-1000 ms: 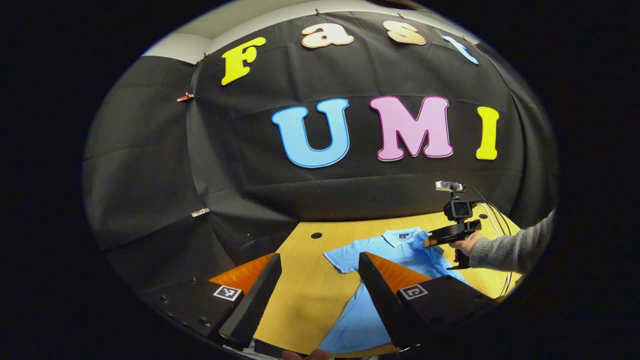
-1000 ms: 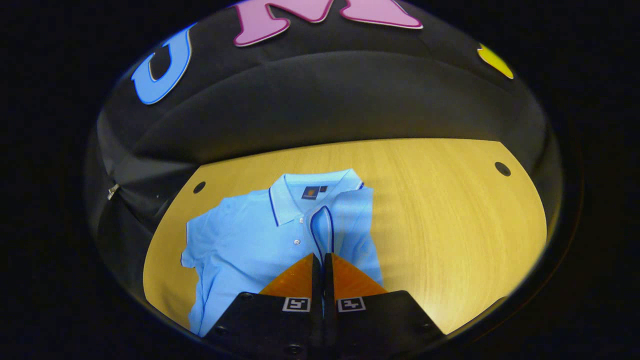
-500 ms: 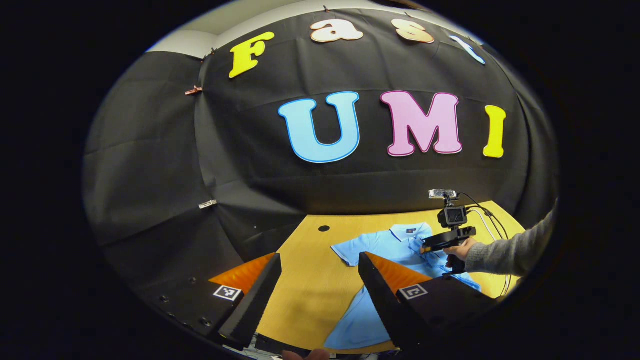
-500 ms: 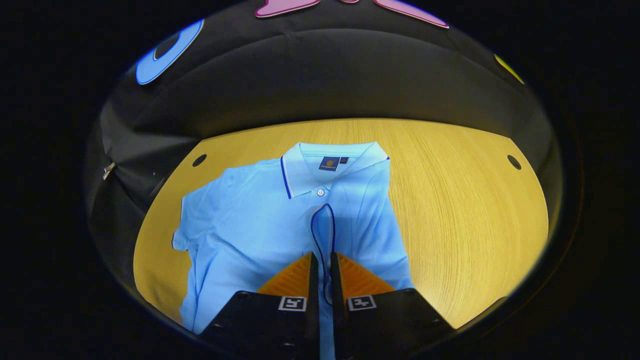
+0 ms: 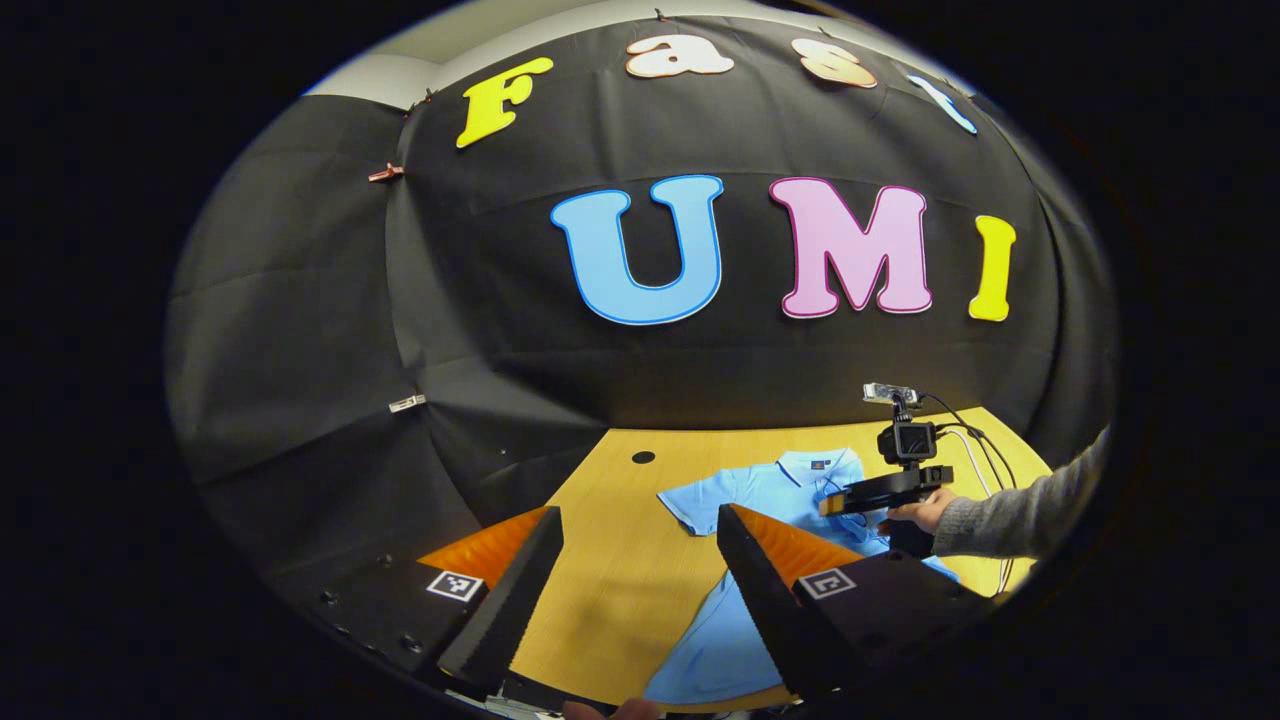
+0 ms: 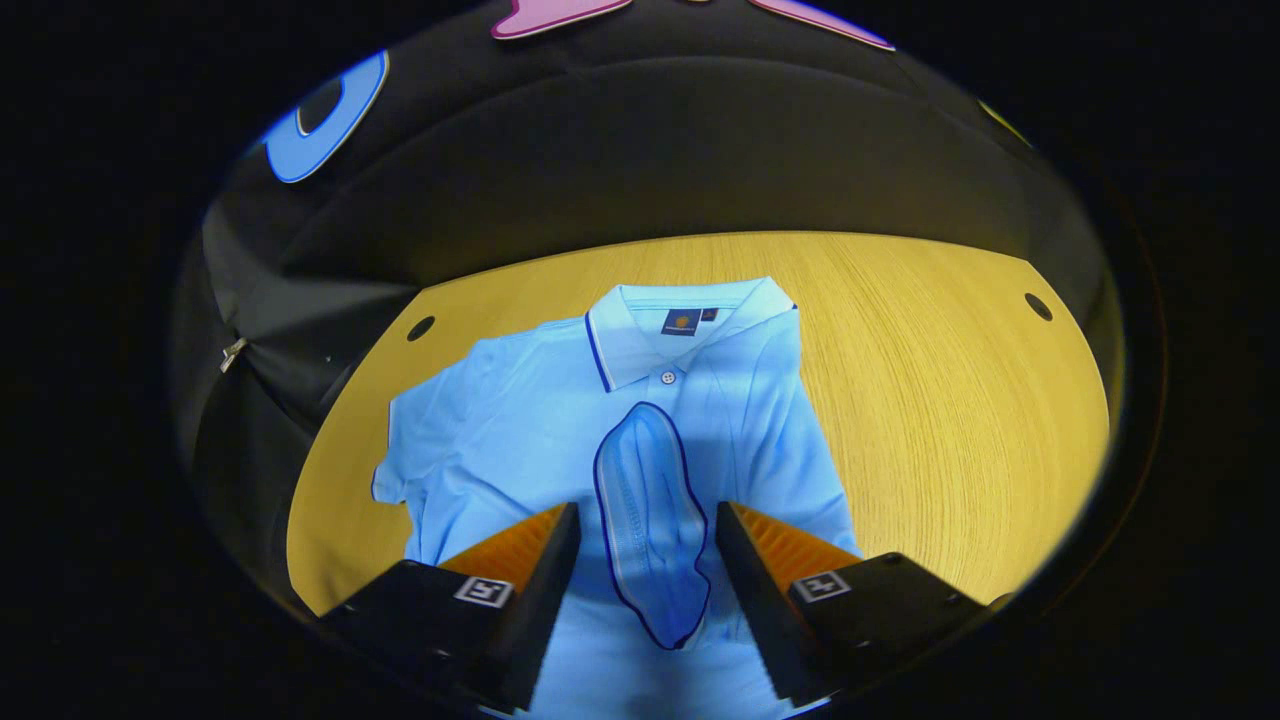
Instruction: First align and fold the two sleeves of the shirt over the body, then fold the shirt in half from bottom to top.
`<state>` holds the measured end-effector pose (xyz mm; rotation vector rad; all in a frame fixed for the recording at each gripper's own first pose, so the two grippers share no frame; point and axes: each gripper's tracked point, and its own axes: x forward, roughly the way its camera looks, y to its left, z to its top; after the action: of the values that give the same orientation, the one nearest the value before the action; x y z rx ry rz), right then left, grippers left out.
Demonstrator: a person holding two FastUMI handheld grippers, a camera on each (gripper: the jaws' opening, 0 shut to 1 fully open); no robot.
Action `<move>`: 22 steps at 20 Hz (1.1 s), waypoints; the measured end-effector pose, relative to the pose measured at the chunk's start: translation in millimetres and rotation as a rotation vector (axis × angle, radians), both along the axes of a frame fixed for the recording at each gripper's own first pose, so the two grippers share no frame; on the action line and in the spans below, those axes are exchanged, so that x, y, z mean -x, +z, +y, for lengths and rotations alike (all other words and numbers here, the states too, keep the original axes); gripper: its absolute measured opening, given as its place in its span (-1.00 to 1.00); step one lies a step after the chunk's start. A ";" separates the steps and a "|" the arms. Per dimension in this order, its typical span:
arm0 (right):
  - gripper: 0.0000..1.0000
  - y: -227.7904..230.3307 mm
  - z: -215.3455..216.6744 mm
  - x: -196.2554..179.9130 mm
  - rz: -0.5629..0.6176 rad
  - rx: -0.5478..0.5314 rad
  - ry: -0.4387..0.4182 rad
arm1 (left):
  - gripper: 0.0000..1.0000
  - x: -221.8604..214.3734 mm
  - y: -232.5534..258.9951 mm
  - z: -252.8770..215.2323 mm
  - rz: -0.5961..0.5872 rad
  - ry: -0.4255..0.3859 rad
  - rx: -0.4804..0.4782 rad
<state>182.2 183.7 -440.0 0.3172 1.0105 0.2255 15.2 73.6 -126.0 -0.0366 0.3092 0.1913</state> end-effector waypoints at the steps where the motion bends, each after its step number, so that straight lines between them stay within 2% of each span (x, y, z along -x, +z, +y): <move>1: 0.85 2.6 0.7 -0.8 -0.013 0.004 0.006 | 0.97 -0.2 0.1 0.5 0.001 -0.002 -0.001; 4: 0.96 18.8 1.6 -8.1 -0.088 0.004 -0.006 | 0.96 -1.1 -2.4 -0.5 0.010 -0.014 0.004; 7: 0.96 55.9 -4.4 -17.1 -0.214 -0.003 -0.022 | 0.96 -6.4 -6.6 -1.5 0.013 -0.035 0.013; 12: 0.96 133.6 -21.8 0.3 -0.406 0.006 -0.008 | 0.96 -38.9 -14.3 -4.6 0.004 -0.090 0.020; 17: 0.96 203.9 -53.8 40.3 -0.514 0.016 -0.026 | 0.97 -102.0 -41.6 -12.3 0.022 -0.139 0.053; 22: 0.96 245.2 -94.0 80.7 -0.527 -0.003 -0.077 | 0.96 -191.3 -96.2 -30.2 0.122 -0.219 0.087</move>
<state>101.4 89.7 -194.9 0.2793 0.4772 0.2250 206.5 43.4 -222.2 -0.0766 0.4401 -0.0374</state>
